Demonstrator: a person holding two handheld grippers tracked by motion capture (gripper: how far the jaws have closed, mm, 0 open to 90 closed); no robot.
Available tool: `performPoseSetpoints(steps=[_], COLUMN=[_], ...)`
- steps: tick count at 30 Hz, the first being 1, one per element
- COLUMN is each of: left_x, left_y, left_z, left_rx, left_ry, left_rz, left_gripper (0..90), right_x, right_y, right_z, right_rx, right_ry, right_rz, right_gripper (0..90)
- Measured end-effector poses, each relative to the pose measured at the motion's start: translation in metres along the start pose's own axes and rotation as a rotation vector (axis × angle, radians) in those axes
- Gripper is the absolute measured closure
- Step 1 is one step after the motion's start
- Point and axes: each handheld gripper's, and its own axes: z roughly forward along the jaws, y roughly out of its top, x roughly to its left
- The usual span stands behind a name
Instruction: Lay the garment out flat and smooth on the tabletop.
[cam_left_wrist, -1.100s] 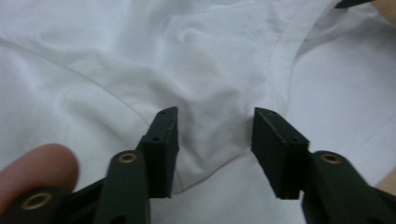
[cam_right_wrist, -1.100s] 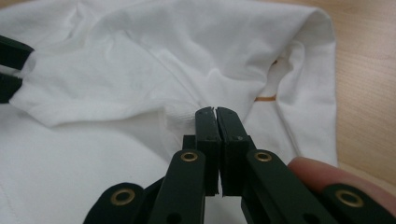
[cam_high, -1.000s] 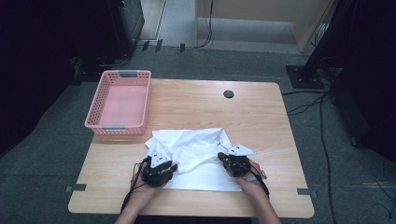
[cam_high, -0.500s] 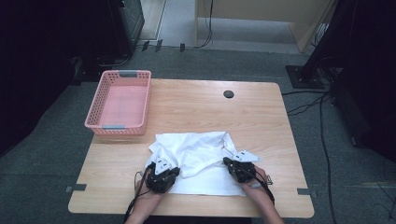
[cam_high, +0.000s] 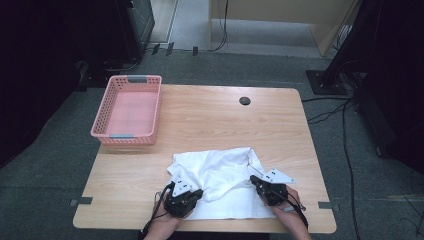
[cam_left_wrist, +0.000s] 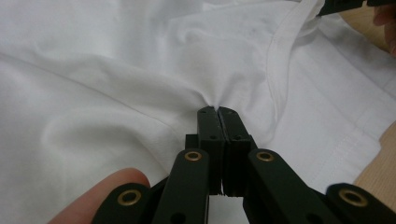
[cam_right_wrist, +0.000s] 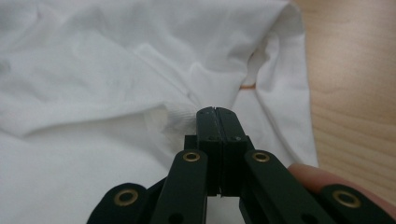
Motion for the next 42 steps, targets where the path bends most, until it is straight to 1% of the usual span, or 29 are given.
performPoseSetpoints(steps=[1,2,4,6,7,8,10,11,13,15,17,19,20,21,22,24,25,26,27,28,29,30,31,32,34,37,38,40,42], left_x=[0.002,0.005,0.011,0.018,0.022,0.024,0.033,0.038,0.048,0.058,0.071,0.08,0.086,0.093,0.098,0.109,0.115,0.121,0.126,0.129,0.131,0.131,0.13,0.128,0.123,0.117,0.116,0.11,0.107], left_y=[0.004,0.007,0.018,0.033,0.04,0.045,0.059,0.067,0.077,0.088,0.1,0.11,0.115,0.122,0.128,0.139,0.146,0.152,0.156,0.16,0.163,0.166,0.168,0.169,0.168,0.161,0.158,0.151,0.144], left_z=[-0.002,-0.003,-0.007,-0.012,-0.014,-0.015,-0.016,-0.014,-0.011,-0.004,0.004,0.012,0.017,0.022,0.027,0.036,0.04,0.042,0.042,0.042,0.041,0.04,0.038,0.037,0.038,0.046,0.049,0.057,0.063], left_rx=[-0.002,-0.007,-0.029,-0.055,-0.063,-0.069,-0.082,-0.088,-0.092,-0.093,-0.095,-0.09,-0.087,-0.087,-0.082,-0.08,-0.094,-0.124,-0.143,-0.158,-0.168,-0.175,-0.183,-0.188,-0.172,-0.142,-0.13,-0.097,-0.076], left_ry=[0.005,0.01,0.051,0.082,0.095,0.097,0.108,0.12,0.135,0.166,0.201,0.226,0.233,0.233,0.243,0.273,0.308,0.338,0.349,0.358,0.365,0.364,0.357,0.348,0.341,0.303,0.296,0.295,0.291], left_rz=[-0.001,-0.003,-0.012,-0.01,-0.005,-0.005,-0.013,-0.022,-0.041,-0.053,-0.08,-0.107,-0.138,-0.179,-0.203,-0.263,-0.295,-0.324,-0.338,-0.357,-0.364,-0.358,-0.34,-0.313,-0.281,-0.254,-0.244,-0.225,-0.215], left_gripper=[89.6,89.6,89.6,89.5,89.5,89.4,89.4,89.4,89.4,89.4,89.4,89.5,89.4,89.4,89.4,89.3,88.7,81.2,69.3,60.5,53.6,48.4,47.4,47.0,45.1,45.0,45.5,45.5,45.4], right_x=[0.0,-0.001,-0.001,-0.001,0.0,0.0,0.001,0.0,-0.003,-0.008,-0.014,-0.019,-0.023,-0.027,-0.032,-0.042,-0.047,-0.053,-0.058,-0.061,-0.064,-0.065,-0.066,-0.066,-0.062,-0.053,-0.047,-0.037,-0.025], right_y=[0.005,0.01,0.02,0.036,0.043,0.051,0.064,0.071,0.085,0.097,0.109,0.118,0.123,0.128,0.134,0.144,0.149,0.154,0.157,0.16,0.162,0.165,0.167,0.168,0.168,0.163,0.16,0.155,0.147], right_z=[-0.003,-0.004,-0.005,-0.006,-0.005,-0.003,0.001,0.005,0.013,0.023,0.035,0.046,0.052,0.059,0.067,0.082,0.09,0.098,0.103,0.105,0.105,0.104,0.103,0.101,0.097,0.097,0.098,0.099,0.1], right_rx=[-0.02,-0.032,-0.056,-0.082,-0.095,-0.105,-0.117,-0.121,-0.13,-0.132,-0.131,-0.126,-0.123,-0.115,-0.105,-0.084,-0.067,-0.06,-0.108,-0.157,-0.184,-0.193,-0.202,-0.21,-0.211,-0.173,-0.149,-0.113,-0.088], right_ry=[0.004,0.004,0.0,0.0,-0.003,-0.005,-0.007,-0.012,-0.014,-0.022,-0.034,-0.032,-0.034,-0.032,-0.017,-0.019,-0.029,-0.051,-0.064,-0.073,-0.083,-0.083,-0.075,-0.07,-0.037,-0.031,-0.028,-0.023,-0.017], right_rz=[0.017,0.022,0.027,0.045,0.047,0.051,0.058,0.068,0.089,0.107,0.12,0.134,0.146,0.161,0.208,0.269,0.298,0.332,0.346,0.347,0.353,0.365,0.37,0.367,0.34,0.285,0.269,0.253,0.25], right_gripper=[90.0,90.0,90.0,90.0,90.0,90.0,90.0,90.0,90.0,90.0,90.0,90.0,90.0,90.0,90.0,90.0,90.0,85.8,69.5,61.5,55.6,50.7,48.4,47.7,46.4,46.5,46.8,47.6,48.8])
